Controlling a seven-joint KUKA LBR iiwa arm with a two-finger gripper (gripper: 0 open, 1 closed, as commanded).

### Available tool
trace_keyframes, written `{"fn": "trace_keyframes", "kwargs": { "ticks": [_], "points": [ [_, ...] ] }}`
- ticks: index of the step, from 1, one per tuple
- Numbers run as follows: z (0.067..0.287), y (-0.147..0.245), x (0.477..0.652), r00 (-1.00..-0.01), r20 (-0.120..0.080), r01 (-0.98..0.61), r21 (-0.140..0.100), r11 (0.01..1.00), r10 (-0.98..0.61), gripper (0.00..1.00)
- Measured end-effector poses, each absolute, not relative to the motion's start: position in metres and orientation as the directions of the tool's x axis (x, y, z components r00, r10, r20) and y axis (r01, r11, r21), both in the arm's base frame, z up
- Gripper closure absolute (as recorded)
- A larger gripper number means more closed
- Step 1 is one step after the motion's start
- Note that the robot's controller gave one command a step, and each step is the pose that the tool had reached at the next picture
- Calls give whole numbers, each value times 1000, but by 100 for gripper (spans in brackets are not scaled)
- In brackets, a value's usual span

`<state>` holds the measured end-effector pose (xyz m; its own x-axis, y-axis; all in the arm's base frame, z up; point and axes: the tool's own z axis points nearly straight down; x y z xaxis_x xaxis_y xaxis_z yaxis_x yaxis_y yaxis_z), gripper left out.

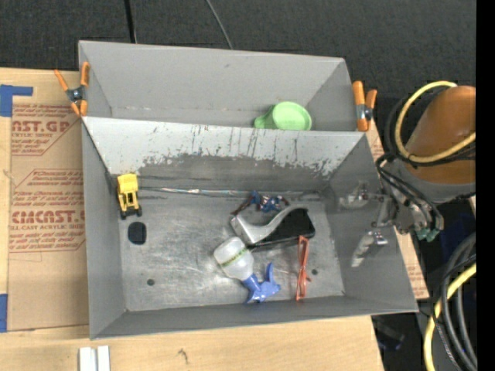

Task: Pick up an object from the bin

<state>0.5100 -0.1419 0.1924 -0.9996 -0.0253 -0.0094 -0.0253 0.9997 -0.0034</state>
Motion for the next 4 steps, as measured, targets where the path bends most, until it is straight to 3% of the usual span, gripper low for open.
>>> {"fn": "trace_keyframes", "kwargs": {
  "ticks": [1,2,3,4],
  "points": [
    [176,-100,522,-999,4,53,0,999,53,0],
    [185,-53,540,-994,-5,112,1,994,112,0],
    [178,-32,535,-998,-2,-63,-2,998,-63,0],
    [129,-11,548,-996,-10,-90,1,996,-90,0]
  ]
}}
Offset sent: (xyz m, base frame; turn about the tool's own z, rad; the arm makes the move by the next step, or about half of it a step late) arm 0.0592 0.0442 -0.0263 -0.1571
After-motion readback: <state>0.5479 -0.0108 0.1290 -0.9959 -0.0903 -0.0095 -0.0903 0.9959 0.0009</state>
